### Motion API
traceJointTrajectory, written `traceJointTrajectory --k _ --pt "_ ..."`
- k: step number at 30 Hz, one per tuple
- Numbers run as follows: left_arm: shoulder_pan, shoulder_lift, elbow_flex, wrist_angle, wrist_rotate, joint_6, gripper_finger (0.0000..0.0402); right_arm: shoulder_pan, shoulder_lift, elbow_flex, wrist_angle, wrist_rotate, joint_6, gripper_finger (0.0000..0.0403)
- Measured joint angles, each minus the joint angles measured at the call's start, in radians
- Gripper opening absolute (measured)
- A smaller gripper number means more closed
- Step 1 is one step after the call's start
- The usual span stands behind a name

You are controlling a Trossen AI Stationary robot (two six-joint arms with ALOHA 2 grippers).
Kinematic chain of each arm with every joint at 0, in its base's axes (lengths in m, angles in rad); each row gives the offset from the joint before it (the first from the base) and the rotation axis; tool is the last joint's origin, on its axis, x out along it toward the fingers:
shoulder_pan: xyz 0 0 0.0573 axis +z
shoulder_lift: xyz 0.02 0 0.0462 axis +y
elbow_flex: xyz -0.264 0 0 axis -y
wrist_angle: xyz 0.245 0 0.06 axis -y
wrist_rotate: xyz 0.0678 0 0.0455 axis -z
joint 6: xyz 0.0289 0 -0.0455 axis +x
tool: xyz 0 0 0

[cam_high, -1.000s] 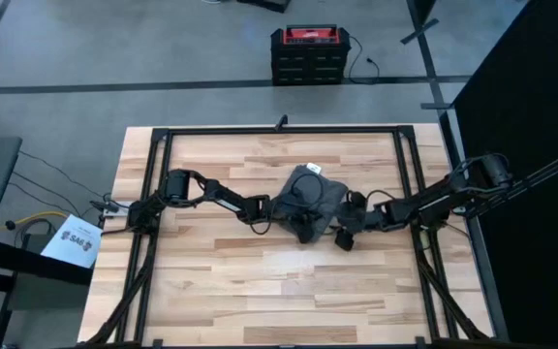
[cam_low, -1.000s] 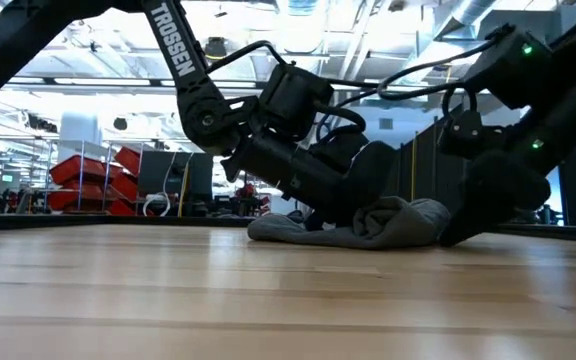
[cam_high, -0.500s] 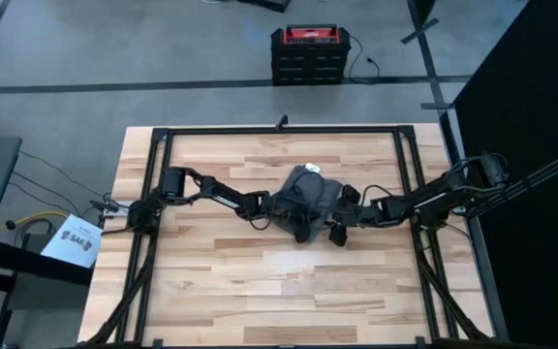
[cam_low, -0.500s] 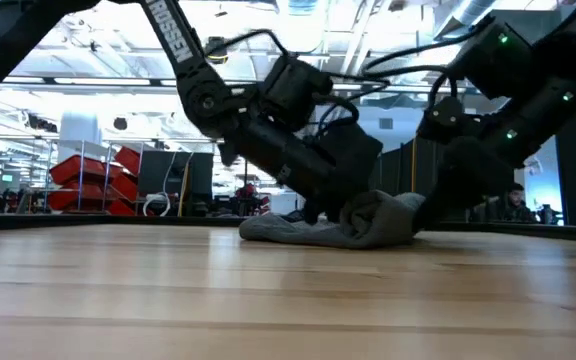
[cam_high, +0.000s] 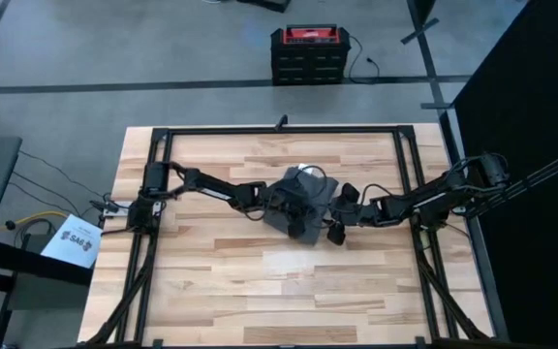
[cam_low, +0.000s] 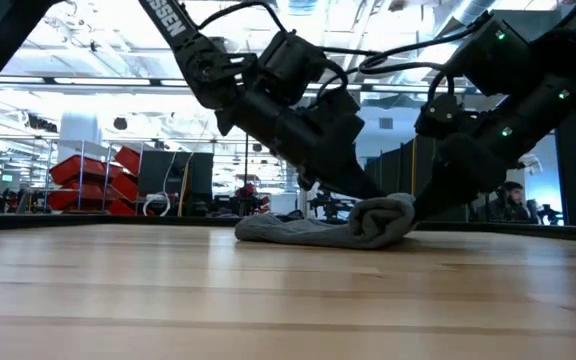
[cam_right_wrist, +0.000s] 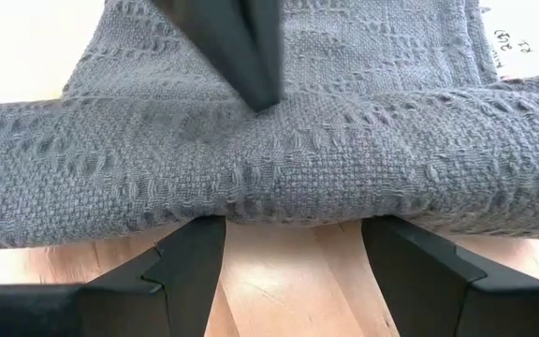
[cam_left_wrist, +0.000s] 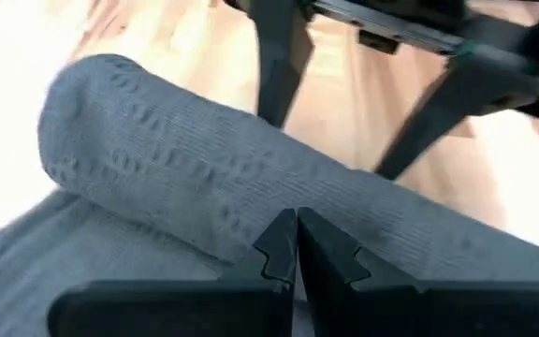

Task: Roll towel
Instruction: Roll the gray towel

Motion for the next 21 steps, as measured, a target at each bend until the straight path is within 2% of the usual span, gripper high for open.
traceJointTrajectory --k 7,13,21 --pt "0.020 0.031 0.002 0.018 -0.002 0.054 0.0000 0.000 -0.001 0.000 0.001 -0.001 -0.001 0.0240" --pt "0.020 0.119 0.015 0.085 0.020 0.066 0.0000 -0.001 -0.001 0.004 0.004 -0.006 -0.009 0.0240" --pt "0.022 0.115 0.015 0.066 0.021 0.082 0.0000 -0.042 -0.001 0.029 0.005 -0.015 -0.079 0.0240"
